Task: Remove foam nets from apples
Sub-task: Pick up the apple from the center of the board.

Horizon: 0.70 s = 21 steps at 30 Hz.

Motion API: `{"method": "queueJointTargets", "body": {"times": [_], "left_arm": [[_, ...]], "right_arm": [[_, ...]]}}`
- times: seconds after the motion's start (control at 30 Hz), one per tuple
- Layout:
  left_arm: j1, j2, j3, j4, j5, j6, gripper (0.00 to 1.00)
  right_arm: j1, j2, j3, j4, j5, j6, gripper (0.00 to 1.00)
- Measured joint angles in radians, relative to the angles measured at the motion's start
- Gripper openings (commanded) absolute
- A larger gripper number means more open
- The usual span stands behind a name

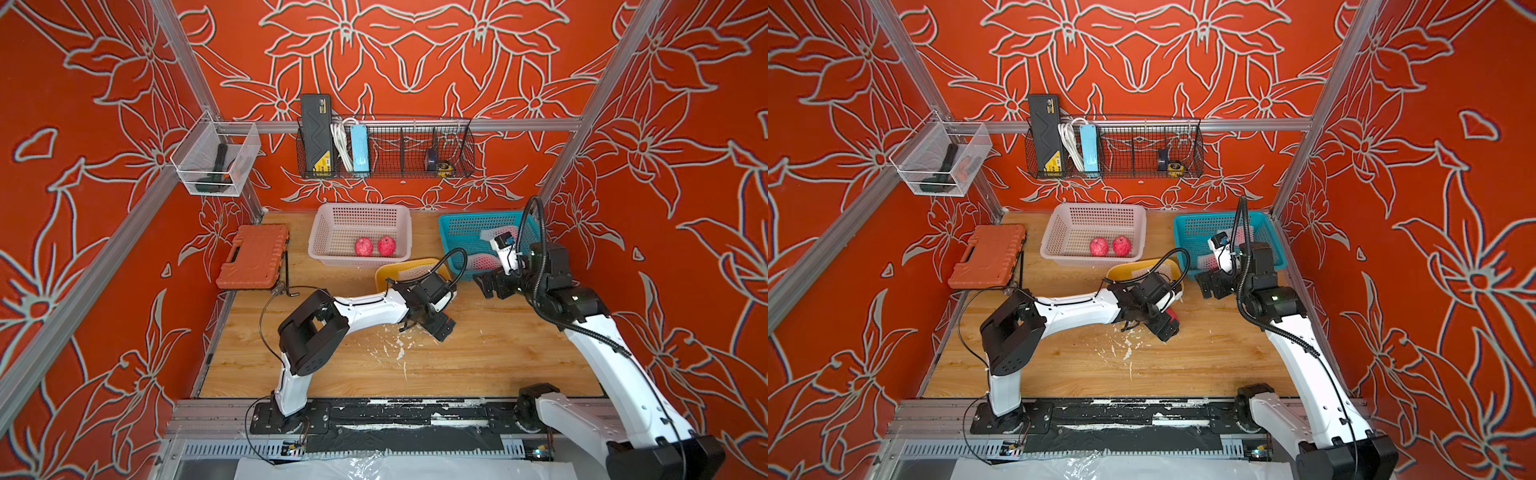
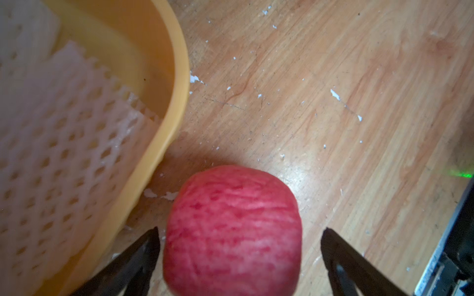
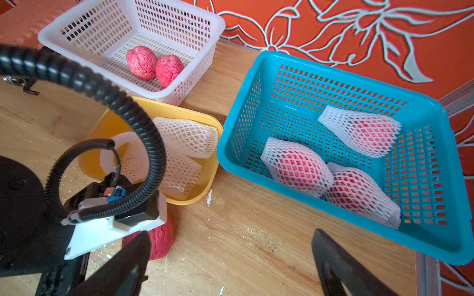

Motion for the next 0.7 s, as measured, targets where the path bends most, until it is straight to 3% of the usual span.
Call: {"method": "queueJointTargets", "body": {"times": [0.1,0.27,0.7], "left_arm": [[-0.001,0.006,0.000,0.001,-0.003,-0.011,0.98],[-0.001,0.046,0.024,-0.008,-0.012,-0.016,0.86],[-0.001,0.071,0.040,-0.018,-0.020,0.009,0.72]], "right_arm": [[-0.001,0.000,-0.007,0.005,0.000,0.000,0.98],[-0.002,0.000,-0.008,0.007,0.000,0.000,0.98],[-0.002,0.000,-0.029,0.030,-0.010,0.001,0.98]]}}
